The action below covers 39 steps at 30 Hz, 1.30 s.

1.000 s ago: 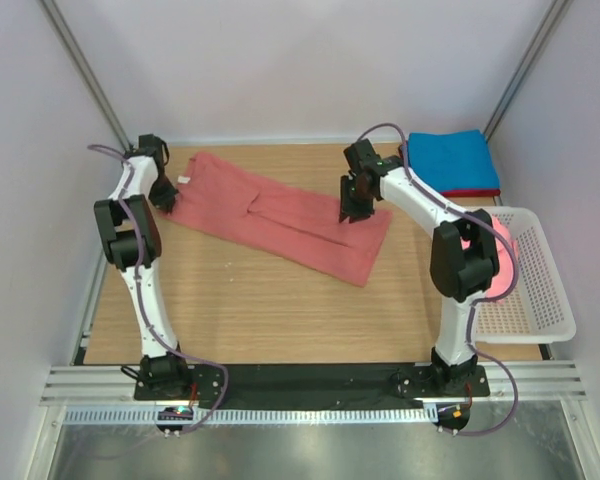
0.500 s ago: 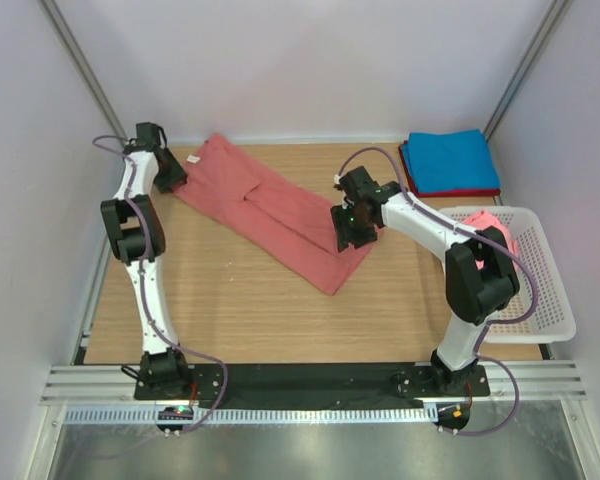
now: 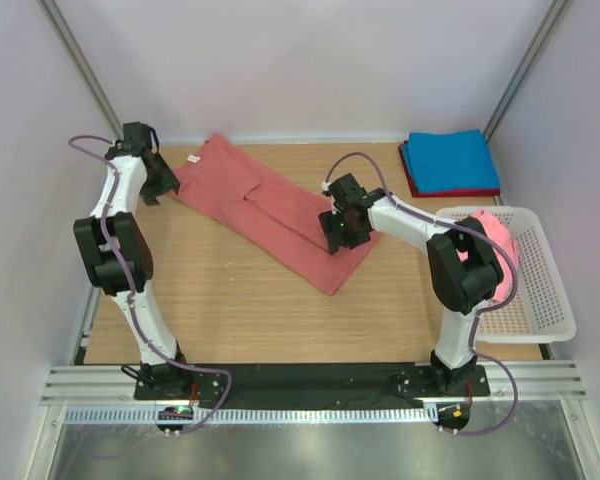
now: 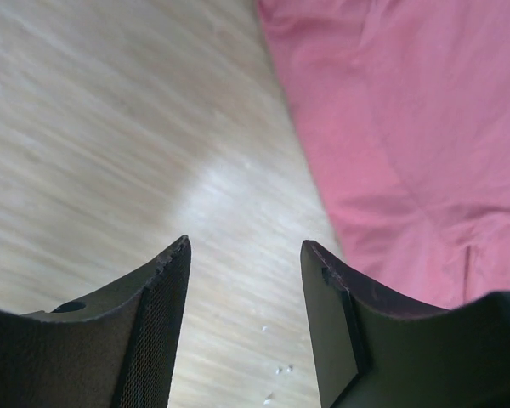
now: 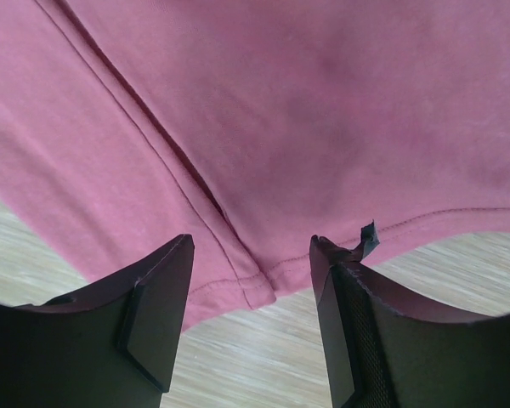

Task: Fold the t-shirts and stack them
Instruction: Fold the tshirt

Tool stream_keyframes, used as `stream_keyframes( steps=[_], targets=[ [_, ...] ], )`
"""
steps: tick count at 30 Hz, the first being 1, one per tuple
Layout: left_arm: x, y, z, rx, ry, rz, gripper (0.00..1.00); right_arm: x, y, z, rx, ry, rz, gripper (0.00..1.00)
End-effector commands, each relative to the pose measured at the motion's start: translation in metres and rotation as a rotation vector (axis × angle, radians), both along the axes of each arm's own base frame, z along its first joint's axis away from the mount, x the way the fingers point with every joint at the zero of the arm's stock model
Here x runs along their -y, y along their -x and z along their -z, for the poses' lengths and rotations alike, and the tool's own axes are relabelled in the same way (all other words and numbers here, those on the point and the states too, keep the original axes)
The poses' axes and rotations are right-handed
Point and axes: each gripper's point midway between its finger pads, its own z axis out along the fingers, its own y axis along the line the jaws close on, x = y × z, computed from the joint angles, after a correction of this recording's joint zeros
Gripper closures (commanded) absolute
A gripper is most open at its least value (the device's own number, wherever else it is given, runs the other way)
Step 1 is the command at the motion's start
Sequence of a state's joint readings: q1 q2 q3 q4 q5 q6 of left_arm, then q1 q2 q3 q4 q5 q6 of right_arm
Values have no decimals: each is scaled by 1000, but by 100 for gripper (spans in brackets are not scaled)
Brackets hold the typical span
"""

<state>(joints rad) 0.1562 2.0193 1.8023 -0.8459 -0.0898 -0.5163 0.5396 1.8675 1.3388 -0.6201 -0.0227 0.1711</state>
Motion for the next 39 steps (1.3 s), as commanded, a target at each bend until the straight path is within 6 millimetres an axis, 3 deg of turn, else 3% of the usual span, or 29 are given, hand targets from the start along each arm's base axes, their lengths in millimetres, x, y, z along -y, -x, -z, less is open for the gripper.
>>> stream_keyframes(
  steps=[1, 4, 8, 15, 22, 30, 35, 39],
  targets=[
    [8, 19, -2, -12, -5, 11, 44, -4, 4, 9, 13, 64, -8, 37],
    [15, 20, 1, 1, 28, 28, 43, 8, 16, 20, -22, 122, 34, 38],
    [14, 6, -4, 31, 29, 28, 43, 15, 40, 27, -62, 127, 67, 40],
    [4, 20, -4, -17, -25, -11, 43, 36, 81, 49, -116, 192, 131, 43],
    [8, 37, 8, -40, -10, 3, 43, 37, 117, 39, -114, 189, 233, 44],
    [53, -6, 24, 121, 212, 86, 43, 30, 158, 22, -82, 122, 375, 44],
    [89, -30, 49, 142, 339, 114, 43, 36, 157, 16, -39, 125, 411, 44],
    [93, -32, 69, 82, 352, 55, 45, 40, 153, 13, -28, 165, 410, 44]
  ],
)
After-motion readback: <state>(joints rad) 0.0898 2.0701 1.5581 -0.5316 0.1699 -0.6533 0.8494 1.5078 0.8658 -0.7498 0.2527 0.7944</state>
